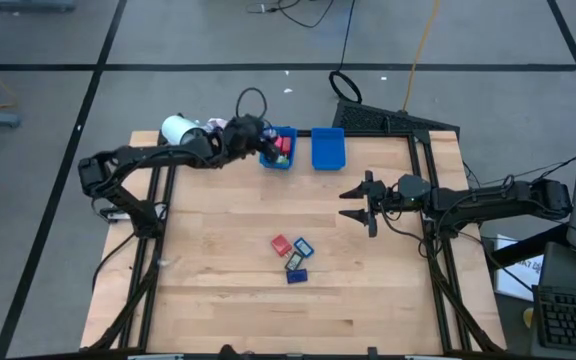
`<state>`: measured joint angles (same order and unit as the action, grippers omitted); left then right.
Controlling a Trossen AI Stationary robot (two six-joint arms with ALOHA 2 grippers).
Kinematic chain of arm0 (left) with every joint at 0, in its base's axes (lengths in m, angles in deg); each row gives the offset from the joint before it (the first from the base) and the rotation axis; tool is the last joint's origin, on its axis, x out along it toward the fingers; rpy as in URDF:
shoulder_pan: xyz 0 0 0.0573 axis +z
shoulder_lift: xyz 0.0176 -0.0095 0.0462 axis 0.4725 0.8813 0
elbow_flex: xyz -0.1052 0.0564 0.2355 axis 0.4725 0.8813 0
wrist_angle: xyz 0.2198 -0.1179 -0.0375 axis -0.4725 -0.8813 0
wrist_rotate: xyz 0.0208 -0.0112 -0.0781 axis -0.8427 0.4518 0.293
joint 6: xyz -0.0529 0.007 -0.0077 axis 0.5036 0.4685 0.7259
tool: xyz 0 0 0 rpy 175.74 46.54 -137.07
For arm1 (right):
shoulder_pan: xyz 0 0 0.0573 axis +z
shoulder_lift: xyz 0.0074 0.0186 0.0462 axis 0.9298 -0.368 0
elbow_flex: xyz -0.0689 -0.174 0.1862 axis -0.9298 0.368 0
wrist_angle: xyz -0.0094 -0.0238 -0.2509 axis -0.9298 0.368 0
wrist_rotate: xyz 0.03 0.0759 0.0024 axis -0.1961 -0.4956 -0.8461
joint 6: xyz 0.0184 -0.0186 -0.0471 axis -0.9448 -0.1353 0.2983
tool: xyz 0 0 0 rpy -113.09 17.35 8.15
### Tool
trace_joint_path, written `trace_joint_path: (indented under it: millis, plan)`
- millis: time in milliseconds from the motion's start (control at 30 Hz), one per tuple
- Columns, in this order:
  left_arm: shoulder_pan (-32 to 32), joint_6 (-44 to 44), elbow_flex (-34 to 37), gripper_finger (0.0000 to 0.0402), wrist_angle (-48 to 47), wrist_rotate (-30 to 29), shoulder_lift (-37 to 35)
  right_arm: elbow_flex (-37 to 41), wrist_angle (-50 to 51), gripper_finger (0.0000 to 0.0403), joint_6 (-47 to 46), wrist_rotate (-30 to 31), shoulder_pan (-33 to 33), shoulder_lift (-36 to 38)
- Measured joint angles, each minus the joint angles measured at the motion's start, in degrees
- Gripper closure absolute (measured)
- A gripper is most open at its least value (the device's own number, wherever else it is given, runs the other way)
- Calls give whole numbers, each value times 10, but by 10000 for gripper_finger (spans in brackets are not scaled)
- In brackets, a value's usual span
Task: Pick & Place Office items
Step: Put the violet charger adapter into the left basket
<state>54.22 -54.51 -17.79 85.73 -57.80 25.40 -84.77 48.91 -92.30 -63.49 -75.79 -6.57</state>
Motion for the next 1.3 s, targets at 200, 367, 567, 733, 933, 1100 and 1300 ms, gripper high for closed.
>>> trace_joint_path:
  millis: [200,367,567,733,933,1100,1300]
  plan:
    - [37,34,0,199,13,48,30,0,0,181,4,0,0,0]
    - [43,69,0,197,24,53,90,0,0,181,4,1,0,0]
    - [50,102,0,199,26,52,138,0,0,181,4,1,0,0]
    - [51,115,0,191,33,52,153,0,0,181,4,2,0,0]
    - [50,115,0,187,32,52,154,0,0,181,4,2,0,0]
    - [49,113,0,199,32,52,154,0,0,181,4,2,0,0]
    - [47,113,0,147,33,52,154,0,0,181,6,2,0,0]
